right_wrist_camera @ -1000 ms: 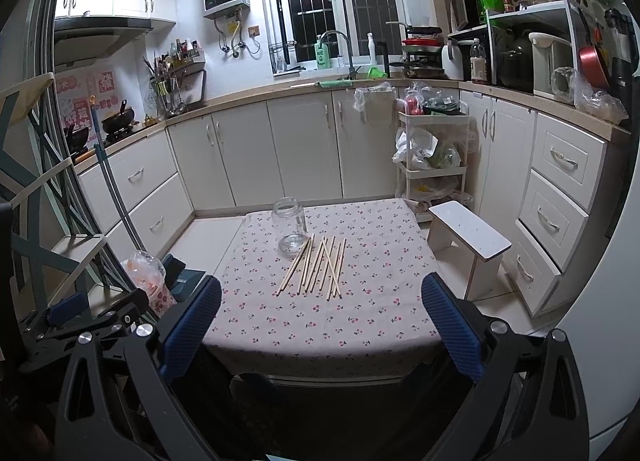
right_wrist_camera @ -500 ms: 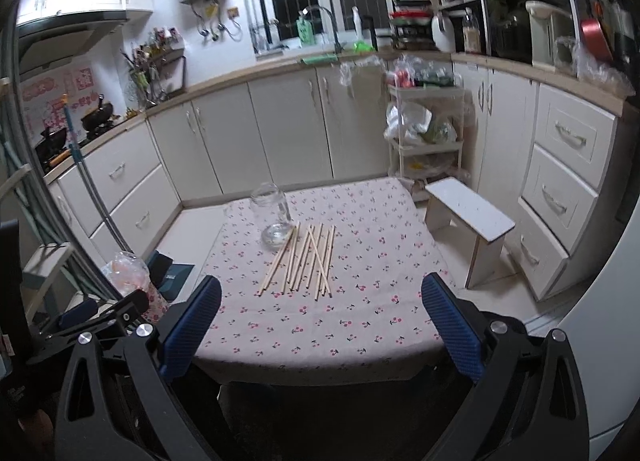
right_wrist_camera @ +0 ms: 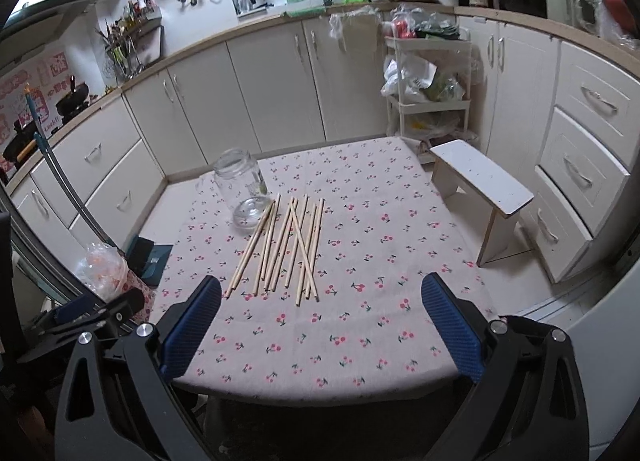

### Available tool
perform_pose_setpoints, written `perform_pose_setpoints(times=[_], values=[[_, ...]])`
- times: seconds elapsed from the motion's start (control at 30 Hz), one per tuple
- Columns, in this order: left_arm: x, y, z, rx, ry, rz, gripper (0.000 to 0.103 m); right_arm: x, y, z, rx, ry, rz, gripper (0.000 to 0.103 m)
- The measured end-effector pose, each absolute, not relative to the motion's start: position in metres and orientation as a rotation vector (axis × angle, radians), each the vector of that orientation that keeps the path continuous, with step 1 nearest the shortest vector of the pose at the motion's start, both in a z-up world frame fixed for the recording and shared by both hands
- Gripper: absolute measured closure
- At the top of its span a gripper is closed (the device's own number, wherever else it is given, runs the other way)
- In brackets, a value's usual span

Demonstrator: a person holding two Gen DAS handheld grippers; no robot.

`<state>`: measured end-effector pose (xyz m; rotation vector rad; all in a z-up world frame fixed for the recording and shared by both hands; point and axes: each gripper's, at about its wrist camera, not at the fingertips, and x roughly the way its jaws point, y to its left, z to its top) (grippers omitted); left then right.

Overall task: Organize utensils
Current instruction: 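Lower left gripper onto a wooden stick and close while right gripper grasps another stick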

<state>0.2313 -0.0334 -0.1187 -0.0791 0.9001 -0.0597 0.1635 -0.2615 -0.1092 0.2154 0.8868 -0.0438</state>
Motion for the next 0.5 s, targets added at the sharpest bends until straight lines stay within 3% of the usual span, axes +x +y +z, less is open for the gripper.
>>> perform_pose_setpoints(times=[0.17,0.33,0.4,0.5], values=[[0.267,-0.039,-0.139,-0.061,0.913,-0.077,0.008,0.198,-0.254,-0.143,0.183,0.929,0.023,0.008],[0.312,-0.043,-0.165,-0.054,0.94,-0.077,0.008,0.24,-0.248,-0.186,0.168,1.006,0.077,0.036],[0.33,-0.045,-0.175,-0.063,0.949,-0.076,0.008,0.254,-0.245,-0.203,0.156,1.039,0.1,0.055],[0.358,-0.05,-0.192,-0.045,0.959,-0.067,0.008,0.275,-0.24,-0.227,0.143,1.074,0.115,0.065]])
